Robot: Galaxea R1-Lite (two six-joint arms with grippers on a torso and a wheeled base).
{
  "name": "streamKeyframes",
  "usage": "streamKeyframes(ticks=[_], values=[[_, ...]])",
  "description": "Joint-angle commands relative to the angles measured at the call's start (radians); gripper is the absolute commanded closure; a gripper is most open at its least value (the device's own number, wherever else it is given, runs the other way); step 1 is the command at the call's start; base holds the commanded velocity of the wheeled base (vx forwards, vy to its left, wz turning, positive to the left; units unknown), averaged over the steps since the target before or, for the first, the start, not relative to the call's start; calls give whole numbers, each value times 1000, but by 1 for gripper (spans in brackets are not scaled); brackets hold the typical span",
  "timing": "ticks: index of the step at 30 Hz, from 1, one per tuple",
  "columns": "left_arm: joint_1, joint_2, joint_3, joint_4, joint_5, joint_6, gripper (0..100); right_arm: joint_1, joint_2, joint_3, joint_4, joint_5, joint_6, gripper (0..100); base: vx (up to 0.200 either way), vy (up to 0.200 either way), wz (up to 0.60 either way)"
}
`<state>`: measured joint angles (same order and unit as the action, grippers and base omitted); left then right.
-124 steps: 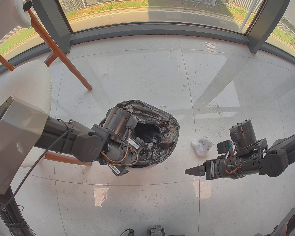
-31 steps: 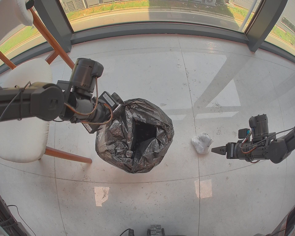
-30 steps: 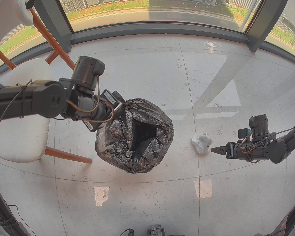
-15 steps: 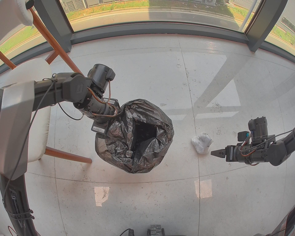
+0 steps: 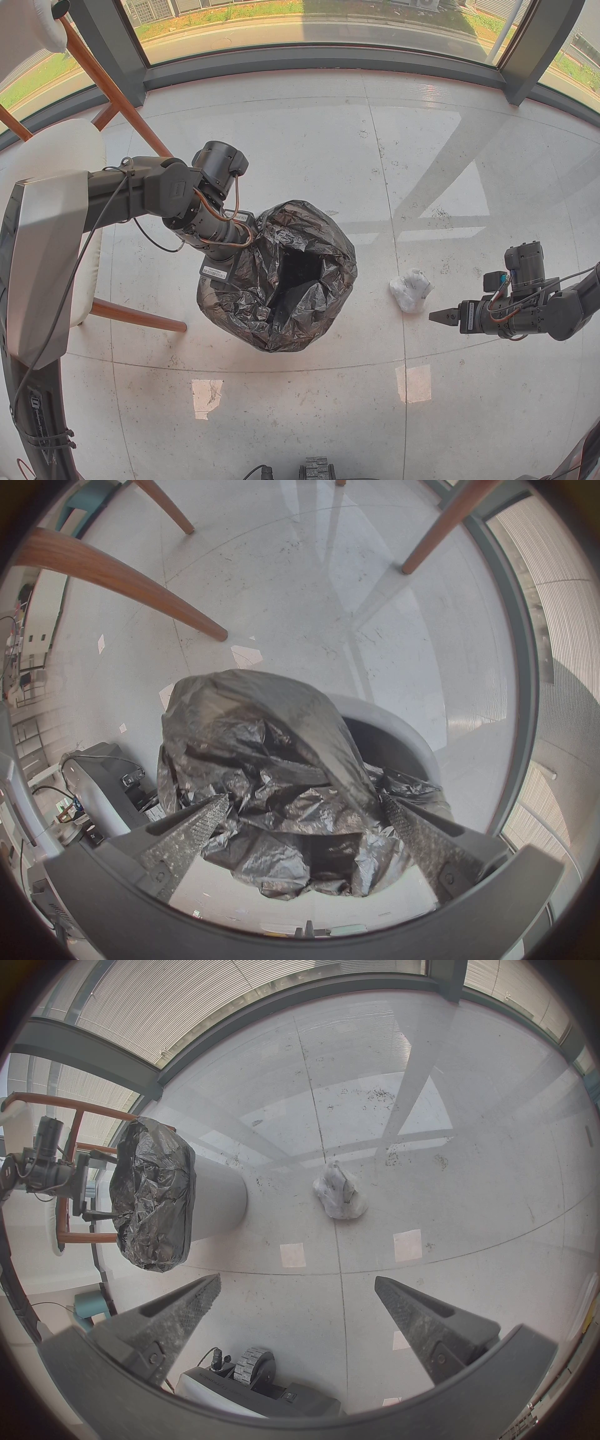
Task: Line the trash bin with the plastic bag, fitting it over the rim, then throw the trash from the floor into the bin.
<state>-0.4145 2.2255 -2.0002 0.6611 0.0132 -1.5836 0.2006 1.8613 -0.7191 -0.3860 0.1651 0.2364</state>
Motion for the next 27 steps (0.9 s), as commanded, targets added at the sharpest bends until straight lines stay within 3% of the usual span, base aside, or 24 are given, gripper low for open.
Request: streamKeyframes(ticks=[1,6,10,12,15,21,27], values=[[-44,-49,0,9,-6,4,0,2,-5,6,-1,-1,0,0,0,0,0],[-84,-115,0,83,-42,36,0,-1,-17,7,1,-1,0,0,0,0,0],[-99,-138,0,213,-22,151,0,-1,-25,15,1,-1,1,0,0,0,0],[-101,-145,0,292,33,231,0,-1,-30,29,-1,1,0,0,0,0,0],[-106,-178,0,299,77,292,0,2,-39,37,1,1,0,0,0,0,0],[-106,-211,0,279,80,372,0,2,-45,44,-1,1,0,0,0,0,0],[-107,-213,0,256,88,390,0,5,-53,46,-1,1,0,0,0,0,0]])
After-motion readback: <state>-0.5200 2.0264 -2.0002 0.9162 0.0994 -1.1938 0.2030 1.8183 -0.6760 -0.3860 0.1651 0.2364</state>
